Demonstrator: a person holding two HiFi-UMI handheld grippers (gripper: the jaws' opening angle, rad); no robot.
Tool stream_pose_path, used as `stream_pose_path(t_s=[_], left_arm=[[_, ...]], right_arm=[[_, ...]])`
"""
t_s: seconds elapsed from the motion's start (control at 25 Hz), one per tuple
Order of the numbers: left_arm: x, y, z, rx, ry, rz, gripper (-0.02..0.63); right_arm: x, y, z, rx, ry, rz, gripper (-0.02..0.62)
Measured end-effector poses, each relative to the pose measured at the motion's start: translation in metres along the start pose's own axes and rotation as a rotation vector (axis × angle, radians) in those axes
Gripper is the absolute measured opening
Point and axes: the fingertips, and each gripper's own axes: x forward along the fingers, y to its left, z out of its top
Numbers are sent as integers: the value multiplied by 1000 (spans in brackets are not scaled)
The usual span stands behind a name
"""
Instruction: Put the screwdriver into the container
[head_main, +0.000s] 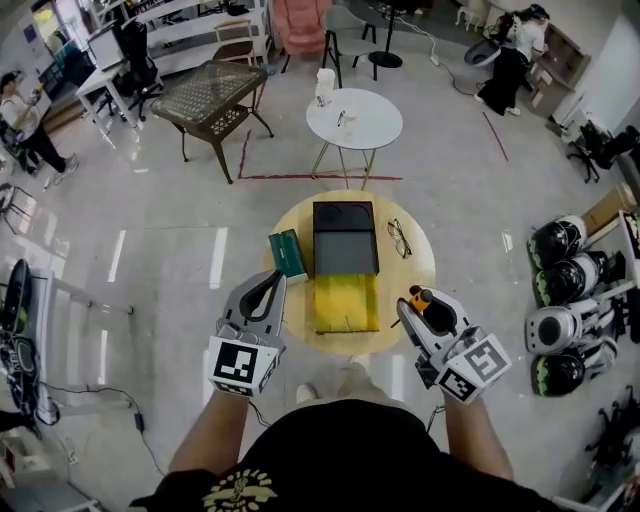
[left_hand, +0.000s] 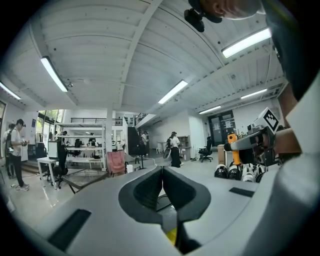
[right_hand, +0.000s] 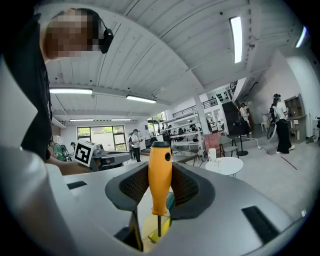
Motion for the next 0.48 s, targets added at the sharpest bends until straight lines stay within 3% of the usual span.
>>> stream_pose_path(t_s=[0.48], left_arm=[[57,3,7,-3,11,26,18]], right_arm=[[26,-50,11,2,17,52,133]])
